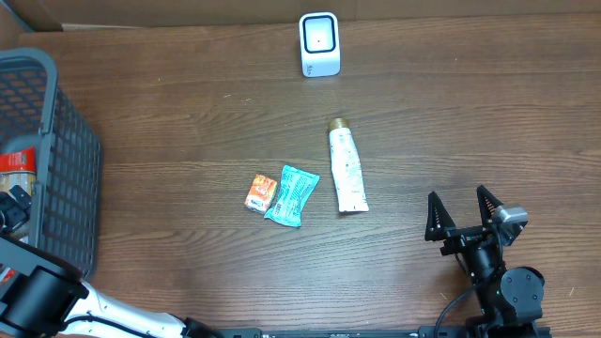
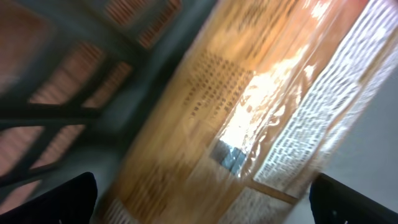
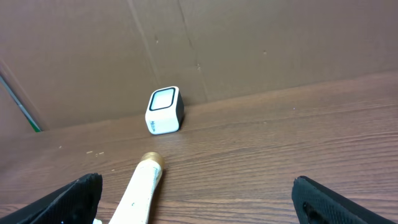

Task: Scan the item barcode
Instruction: 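Reach the left gripper back into the basket toward the long snack bag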

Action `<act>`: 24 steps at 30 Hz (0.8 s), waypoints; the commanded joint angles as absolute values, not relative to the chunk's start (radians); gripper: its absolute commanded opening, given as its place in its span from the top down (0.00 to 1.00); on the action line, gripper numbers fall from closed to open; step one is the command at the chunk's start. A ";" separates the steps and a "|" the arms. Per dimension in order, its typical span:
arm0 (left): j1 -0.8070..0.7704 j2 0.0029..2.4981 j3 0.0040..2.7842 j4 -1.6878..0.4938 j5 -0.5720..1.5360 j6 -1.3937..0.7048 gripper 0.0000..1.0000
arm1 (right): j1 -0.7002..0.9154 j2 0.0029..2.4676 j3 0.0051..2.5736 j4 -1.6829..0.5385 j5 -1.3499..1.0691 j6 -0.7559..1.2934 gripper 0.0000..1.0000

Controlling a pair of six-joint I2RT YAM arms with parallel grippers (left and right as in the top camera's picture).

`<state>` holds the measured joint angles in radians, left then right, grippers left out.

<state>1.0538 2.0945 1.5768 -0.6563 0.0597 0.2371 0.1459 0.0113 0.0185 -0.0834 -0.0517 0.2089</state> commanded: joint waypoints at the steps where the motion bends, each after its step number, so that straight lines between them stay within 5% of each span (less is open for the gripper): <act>1: 1.053 2.140 1.574 -0.653 0.063 0.270 0.00 | 0.150 0.003 0.008 -0.080 -0.045 0.208 0.00; 5: 1.053 2.165 1.574 -0.655 0.065 0.269 0.12 | 0.150 0.003 0.008 -0.081 -0.045 0.208 0.00; 10: 1.041 2.165 1.575 -0.661 0.080 0.269 0.78 | 0.150 0.003 0.008 -0.081 -0.045 0.208 0.00; 12: 1.033 2.163 1.576 -0.670 0.080 0.269 0.93 | 0.150 0.003 0.008 -0.080 -0.045 0.208 0.00; 24: 0.928 1.983 1.659 -0.713 0.132 0.243 0.96 | 0.150 0.003 0.008 -0.081 -0.045 0.208 0.00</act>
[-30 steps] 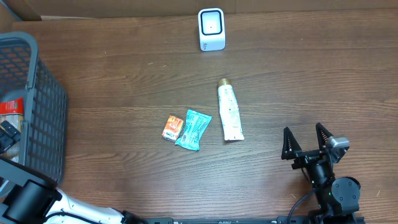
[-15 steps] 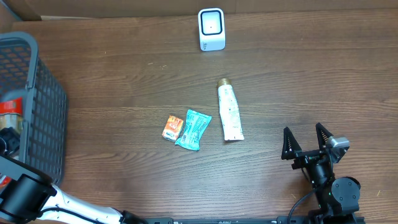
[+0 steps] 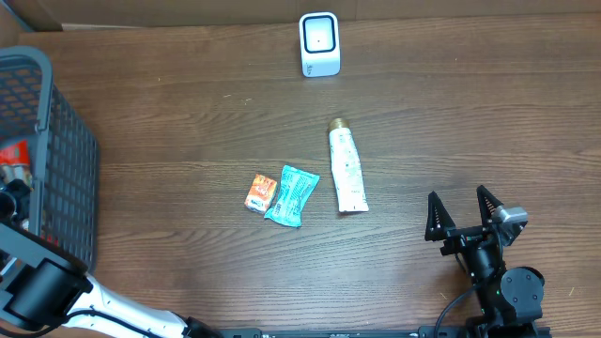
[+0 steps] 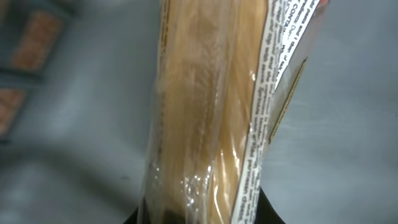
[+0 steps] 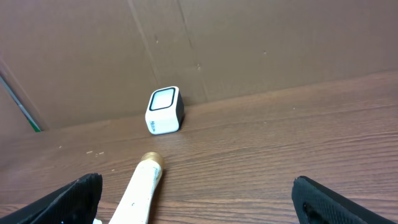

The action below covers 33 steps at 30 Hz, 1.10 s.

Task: Scan the item barcode
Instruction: 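Reach the left gripper back into the basket toward the long snack bag, then lift the long red-ended pasta bag out with the left gripper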

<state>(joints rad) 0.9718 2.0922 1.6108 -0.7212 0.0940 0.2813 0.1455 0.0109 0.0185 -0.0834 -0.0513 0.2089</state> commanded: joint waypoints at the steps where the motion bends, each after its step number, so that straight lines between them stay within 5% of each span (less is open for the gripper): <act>1: 0.918 1.955 1.670 -0.710 0.132 0.231 0.96 | 0.150 0.003 0.008 -0.081 -0.045 0.208 0.00; 22: 0.598 1.361 1.781 -0.664 -0.002 0.056 0.96 | 0.150 0.003 0.008 -0.081 -0.045 0.208 0.00; 33: 0.290 1.351 1.725 -1.023 0.336 -0.139 0.96 | 0.150 0.003 0.008 -0.081 -0.045 0.208 0.00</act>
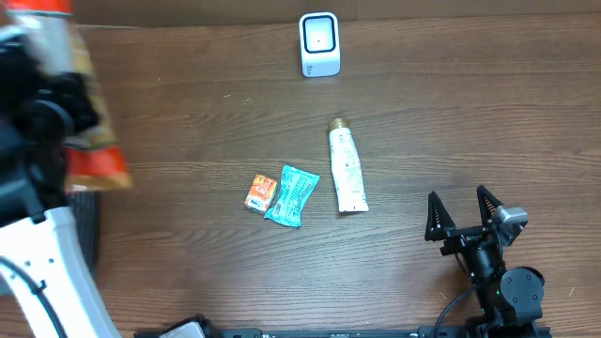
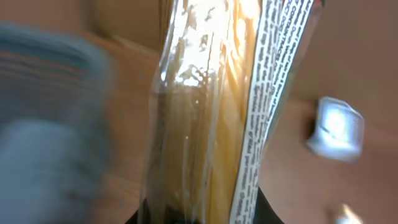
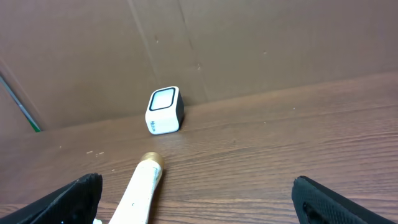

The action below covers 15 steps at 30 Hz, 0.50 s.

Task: Scan the item barcode
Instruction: 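Lift the long red-ended pasta bag out with the left gripper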

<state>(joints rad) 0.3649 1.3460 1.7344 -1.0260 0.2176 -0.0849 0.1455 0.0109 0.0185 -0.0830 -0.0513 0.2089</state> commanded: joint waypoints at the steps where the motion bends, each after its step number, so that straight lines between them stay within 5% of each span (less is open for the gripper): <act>1: 0.257 1.363 1.704 -1.039 0.331 -0.138 0.96 | 0.150 0.003 0.008 -0.081 -0.045 0.208 0.00; 15: 0.017 1.507 1.175 -0.802 0.153 -0.263 0.96 | 0.150 0.003 0.008 -0.081 -0.045 0.208 0.00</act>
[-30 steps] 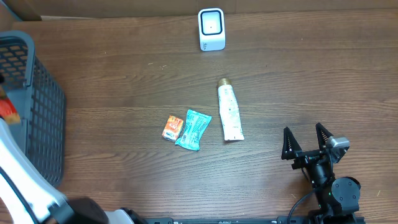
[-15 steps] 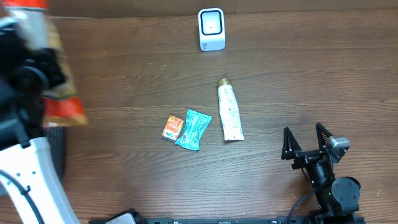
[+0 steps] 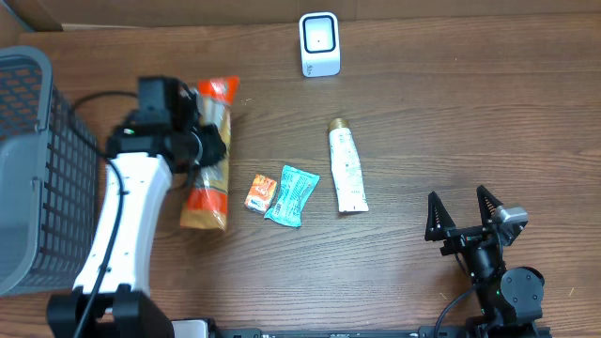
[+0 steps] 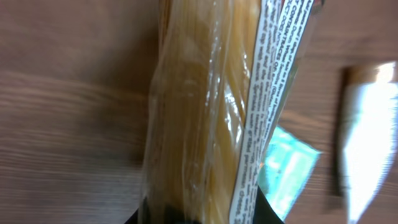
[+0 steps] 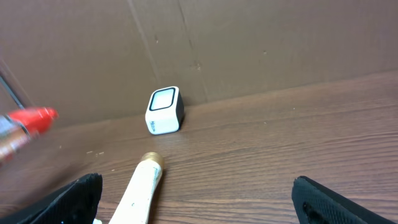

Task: Scan the item barcode
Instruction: 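Lift the long red-ended pasta bag out with the left gripper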

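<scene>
A long clear packet of spaghetti [image 3: 210,155] with orange-red ends hangs over the table's left-middle, and my left gripper [image 3: 192,143] is shut on it. In the left wrist view the spaghetti packet [image 4: 211,106] fills the frame, its white printed label strip facing right. The white barcode scanner [image 3: 319,43] stands at the table's far edge, also seen as the scanner [image 5: 165,110] in the right wrist view. My right gripper [image 3: 463,214] rests open at the front right, holding nothing.
A grey mesh basket [image 3: 38,169] stands at the left edge. A white tube [image 3: 346,167] with a gold cap lies mid-table, with a teal sachet [image 3: 292,194] and a small orange packet [image 3: 261,192] to its left. A cardboard wall [image 5: 249,43] backs the table.
My left arm has carried the spaghetti packet from high at the far left, near the basket, to the table's left-middle beside the orange packet. The right arm has not moved.
My left gripper was open inside the basket over the spaghetti packet. Then it was shut on the packet, still in the basket. Later it held the packet raised outside the basket, and now holds it over the table near the small packets.
</scene>
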Action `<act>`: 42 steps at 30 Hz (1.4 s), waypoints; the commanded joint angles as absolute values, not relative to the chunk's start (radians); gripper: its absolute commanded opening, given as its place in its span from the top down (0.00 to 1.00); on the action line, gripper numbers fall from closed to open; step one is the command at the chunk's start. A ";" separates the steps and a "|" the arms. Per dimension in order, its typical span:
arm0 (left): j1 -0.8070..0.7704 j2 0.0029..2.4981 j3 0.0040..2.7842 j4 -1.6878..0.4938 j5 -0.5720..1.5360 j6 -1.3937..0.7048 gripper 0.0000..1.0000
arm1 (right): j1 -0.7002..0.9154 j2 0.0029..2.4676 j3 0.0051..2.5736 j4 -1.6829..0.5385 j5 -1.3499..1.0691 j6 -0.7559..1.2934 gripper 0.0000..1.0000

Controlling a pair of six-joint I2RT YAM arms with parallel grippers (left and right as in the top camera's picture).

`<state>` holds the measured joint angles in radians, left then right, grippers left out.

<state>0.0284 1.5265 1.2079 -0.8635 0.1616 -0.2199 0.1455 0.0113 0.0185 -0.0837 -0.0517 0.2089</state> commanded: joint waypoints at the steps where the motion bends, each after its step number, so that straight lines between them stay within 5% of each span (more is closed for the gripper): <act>1: 0.014 1.513 1.150 -0.778 0.156 -0.262 0.96 | 0.150 0.003 0.008 -0.080 -0.045 0.208 0.00; 9: -0.002 1.547 0.978 -0.547 0.149 -0.175 0.95 | 0.150 0.003 0.008 -0.081 -0.045 0.208 0.00; 11: -0.002 1.557 0.949 -0.503 0.149 -0.171 0.86 | 0.150 0.003 0.008 -0.080 -0.045 0.208 0.00; 20: -0.046 1.600 0.920 -0.418 0.195 -0.118 0.01 | 0.150 0.003 0.008 -0.081 -0.045 0.208 0.00; 35: -0.042 1.514 1.375 -0.821 0.120 -0.133 0.00 | 0.150 0.003 0.008 -0.081 -0.045 0.208 0.00; 42: 0.031 1.453 1.533 -0.997 0.121 0.016 0.00 | 0.150 0.003 0.008 -0.080 -0.045 0.208 0.00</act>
<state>-0.0078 1.4883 1.4902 -0.9638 0.1371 -0.0696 0.1455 0.0113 0.0185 -0.0834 -0.0513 0.2089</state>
